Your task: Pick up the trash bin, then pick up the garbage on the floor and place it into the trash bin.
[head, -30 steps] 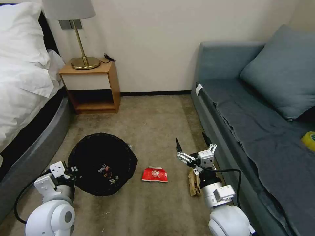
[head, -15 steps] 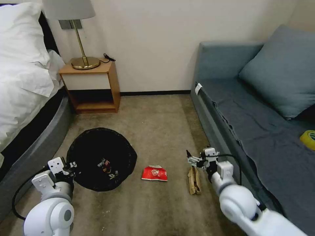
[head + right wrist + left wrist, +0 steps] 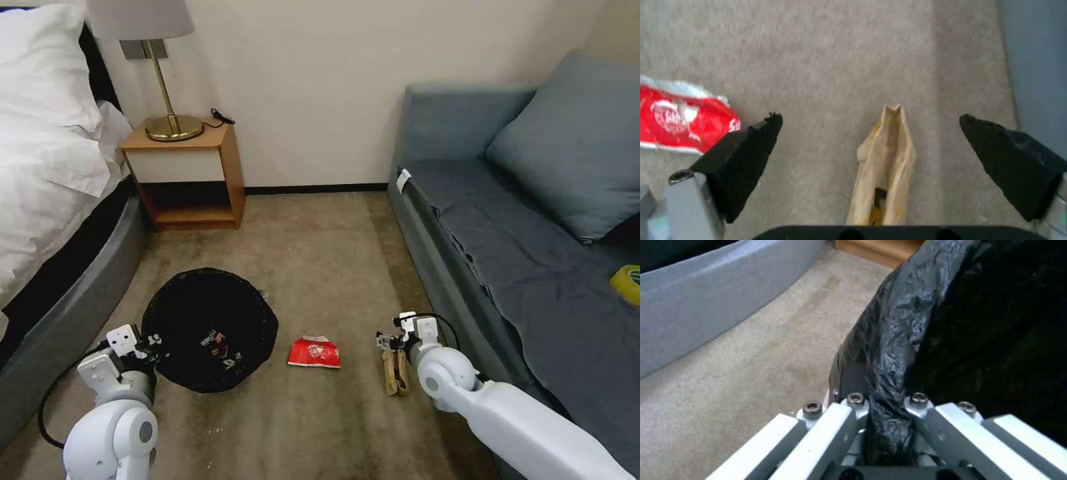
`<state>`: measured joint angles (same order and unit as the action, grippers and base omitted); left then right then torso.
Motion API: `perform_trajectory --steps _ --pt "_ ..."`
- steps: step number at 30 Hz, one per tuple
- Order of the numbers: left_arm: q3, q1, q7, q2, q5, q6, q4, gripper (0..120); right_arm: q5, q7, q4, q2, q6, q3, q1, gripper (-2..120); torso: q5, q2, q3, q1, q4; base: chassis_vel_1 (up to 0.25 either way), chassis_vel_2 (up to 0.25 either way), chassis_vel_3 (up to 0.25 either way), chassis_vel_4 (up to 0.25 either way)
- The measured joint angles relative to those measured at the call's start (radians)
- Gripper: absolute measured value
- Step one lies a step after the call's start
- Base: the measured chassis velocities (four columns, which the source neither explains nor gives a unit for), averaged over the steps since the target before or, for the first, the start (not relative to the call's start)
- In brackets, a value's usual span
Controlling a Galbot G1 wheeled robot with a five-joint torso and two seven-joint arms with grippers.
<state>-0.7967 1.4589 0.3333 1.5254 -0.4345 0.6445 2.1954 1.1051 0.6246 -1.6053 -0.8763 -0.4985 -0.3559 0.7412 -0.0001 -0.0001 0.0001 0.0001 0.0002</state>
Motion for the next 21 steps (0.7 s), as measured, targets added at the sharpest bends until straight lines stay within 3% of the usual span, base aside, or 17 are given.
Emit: perform_trajectory --steps 12,21 --pt "-0.002 0.008 0.000 0.000 0.000 -0.003 0.000 3 0.053 -0.014 0.172 -0.037 -0.048 -0.147 -0.106 100 0.0001 0.000 0.000 0.000 -0.0001 0.000 0.000 0.000 0.000" --pt "-0.001 0.011 0.000 0.000 0.002 -0.006 -0.008 3 -0.025 -0.074 0.320 -0.080 -0.029 -0.215 -0.125 100 0.0000 0.000 0.000 0.000 -0.0002 0.000 0.000 0.000 0.000"
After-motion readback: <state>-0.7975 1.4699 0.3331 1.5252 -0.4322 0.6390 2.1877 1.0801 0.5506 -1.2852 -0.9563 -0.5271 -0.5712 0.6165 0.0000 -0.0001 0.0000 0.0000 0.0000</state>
